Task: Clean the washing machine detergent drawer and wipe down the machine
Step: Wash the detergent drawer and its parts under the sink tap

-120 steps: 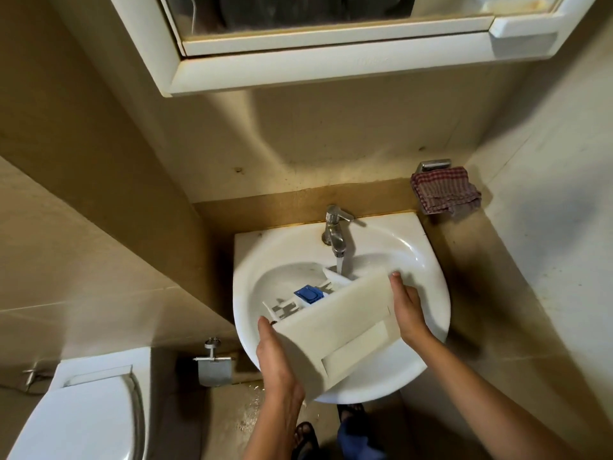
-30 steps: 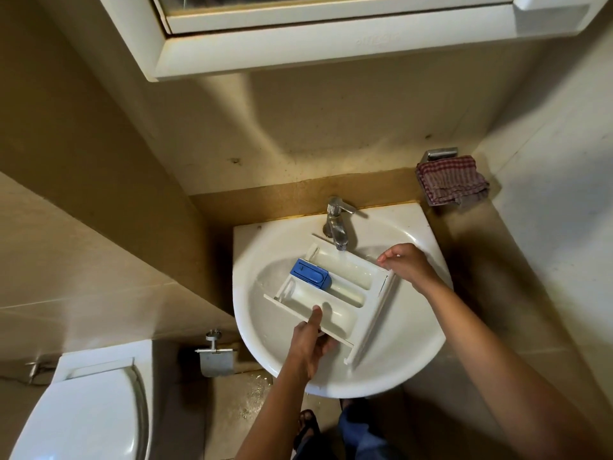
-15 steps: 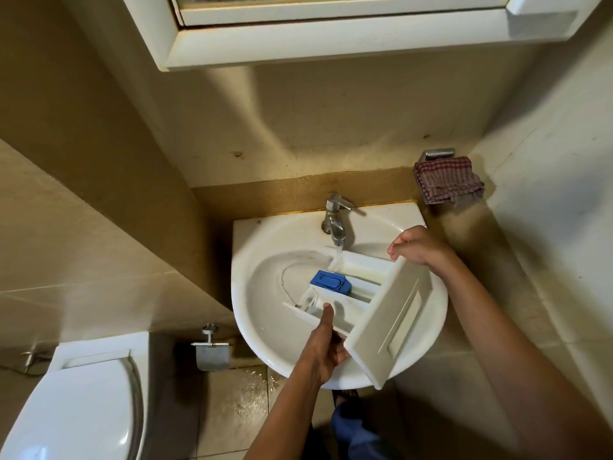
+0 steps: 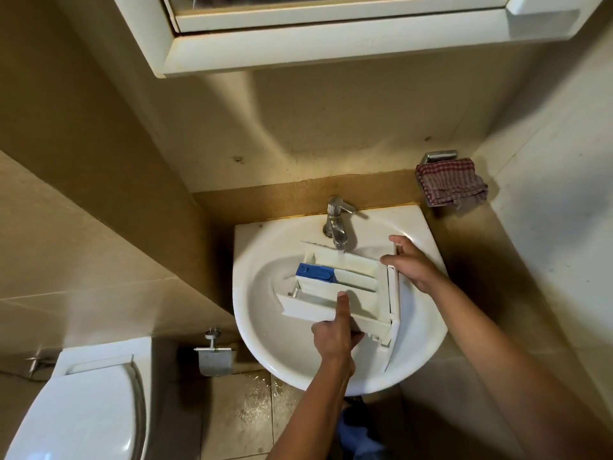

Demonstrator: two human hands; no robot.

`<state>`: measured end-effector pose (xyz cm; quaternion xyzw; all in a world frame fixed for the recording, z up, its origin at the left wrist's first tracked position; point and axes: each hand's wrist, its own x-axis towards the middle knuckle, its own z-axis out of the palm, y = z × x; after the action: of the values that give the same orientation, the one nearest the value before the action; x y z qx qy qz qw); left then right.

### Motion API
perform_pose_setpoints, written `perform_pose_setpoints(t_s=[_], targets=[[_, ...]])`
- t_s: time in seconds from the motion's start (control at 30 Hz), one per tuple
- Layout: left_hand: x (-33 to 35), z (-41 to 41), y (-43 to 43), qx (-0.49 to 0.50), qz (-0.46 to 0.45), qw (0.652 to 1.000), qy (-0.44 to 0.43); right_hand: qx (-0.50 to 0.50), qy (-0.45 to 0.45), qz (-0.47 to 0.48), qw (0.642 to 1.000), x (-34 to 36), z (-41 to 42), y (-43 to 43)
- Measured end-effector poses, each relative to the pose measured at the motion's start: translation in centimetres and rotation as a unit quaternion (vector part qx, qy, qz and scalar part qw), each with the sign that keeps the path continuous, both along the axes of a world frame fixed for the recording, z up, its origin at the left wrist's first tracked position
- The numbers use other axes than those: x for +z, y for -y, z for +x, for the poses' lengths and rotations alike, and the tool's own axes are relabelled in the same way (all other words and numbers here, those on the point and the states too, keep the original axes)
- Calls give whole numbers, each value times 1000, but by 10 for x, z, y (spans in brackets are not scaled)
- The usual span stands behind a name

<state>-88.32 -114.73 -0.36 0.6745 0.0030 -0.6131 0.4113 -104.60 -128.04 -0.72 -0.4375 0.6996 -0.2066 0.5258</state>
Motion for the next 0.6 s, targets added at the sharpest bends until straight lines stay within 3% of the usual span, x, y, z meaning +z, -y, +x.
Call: perform_pose_setpoints(t_s=[0.17,0.6], targets=[[2,-8,14,42,26,999,8,0,18,34,999,-7,11,9],[26,-15,45,98,13,991,-88,-57,-71,-52,995,11,25,37]])
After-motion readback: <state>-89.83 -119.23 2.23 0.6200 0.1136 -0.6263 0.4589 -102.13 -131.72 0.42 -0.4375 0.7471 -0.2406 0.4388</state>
